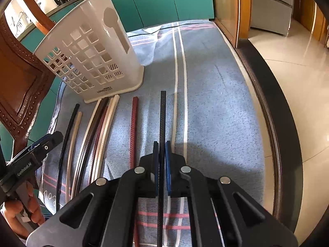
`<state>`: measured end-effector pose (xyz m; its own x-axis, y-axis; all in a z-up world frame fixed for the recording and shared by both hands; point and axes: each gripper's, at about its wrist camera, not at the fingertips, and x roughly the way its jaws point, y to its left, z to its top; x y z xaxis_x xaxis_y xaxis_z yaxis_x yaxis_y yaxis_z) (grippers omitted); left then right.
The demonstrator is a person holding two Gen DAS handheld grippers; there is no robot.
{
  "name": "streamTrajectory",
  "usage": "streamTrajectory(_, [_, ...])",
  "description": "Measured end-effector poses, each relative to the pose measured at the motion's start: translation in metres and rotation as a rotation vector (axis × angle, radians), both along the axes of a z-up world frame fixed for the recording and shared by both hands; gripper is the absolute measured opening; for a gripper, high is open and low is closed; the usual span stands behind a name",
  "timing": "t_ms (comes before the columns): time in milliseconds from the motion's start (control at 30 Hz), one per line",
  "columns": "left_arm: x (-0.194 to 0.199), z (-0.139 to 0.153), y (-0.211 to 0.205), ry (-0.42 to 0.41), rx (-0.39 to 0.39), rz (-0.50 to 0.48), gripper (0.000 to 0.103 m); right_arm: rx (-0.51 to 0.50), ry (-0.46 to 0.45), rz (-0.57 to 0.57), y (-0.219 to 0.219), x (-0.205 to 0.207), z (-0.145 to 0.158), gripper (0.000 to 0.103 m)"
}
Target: Organize utensils
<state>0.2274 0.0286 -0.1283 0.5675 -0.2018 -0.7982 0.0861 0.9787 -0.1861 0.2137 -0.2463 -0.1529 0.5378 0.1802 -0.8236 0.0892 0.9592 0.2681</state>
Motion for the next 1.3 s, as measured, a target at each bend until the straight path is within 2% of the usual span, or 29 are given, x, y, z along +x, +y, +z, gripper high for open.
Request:
streamTrajectory(367, [0.018, -0.014, 0.010, 0.057, 0.000, 0.029, 0.059, -0.010, 0.002, 0.041, -0.004, 0.004, -0.003, 0.007])
streamTrajectory(433, [0.028, -0.018, 0.007, 0.074, 0.027, 0.031, 0.057, -0.013, -0.002, 0.044, -0.005, 0.004, -0.001, 0.007])
streamTrajectory(500, [0.036, -0.020, 0.001, 0.072, 0.067, 0.020, 0.051, -0.021, -0.005, 0.036, -0.009, 0.006, 0.001, 0.007])
streamTrajectory(567, [0.043, -0.023, -0.005, 0.076, 0.110, 0.000, 0.051, -0.040, -0.005, 0.035, -0.010, 0.010, 0.004, 0.007])
streamTrajectory(633, [0.048, -0.023, -0.007, 0.071, 0.119, -0.003, 0.051, -0.066, -0.007, 0.052, -0.007, 0.016, 0.006, 0.007])
streamTrajectory(833, [0.066, -0.024, 0.005, 0.098, 0.082, -0.008, 0.049, -0.138, 0.012, 0.111, 0.012, 0.027, 0.003, 0.007])
streamTrajectory(933, [0.073, -0.027, 0.006, 0.106, 0.108, -0.018, 0.047, -0.162, 0.008, 0.110, 0.015, 0.029, 0.001, 0.009])
streamTrajectory(1067, [0.074, -0.031, -0.011, 0.091, 0.187, -0.047, 0.046, -0.173, 0.022, 0.105, 0.015, 0.029, -0.001, 0.014])
streamTrajectory(1167, [0.075, -0.032, -0.013, 0.087, 0.188, -0.045, 0.044, -0.199, 0.028, 0.114, 0.018, 0.030, -0.005, 0.014])
streamTrajectory(1300, [0.075, -0.032, -0.015, 0.084, 0.179, -0.048, 0.033, -0.240, 0.020, 0.123, 0.023, 0.032, -0.007, 0.016])
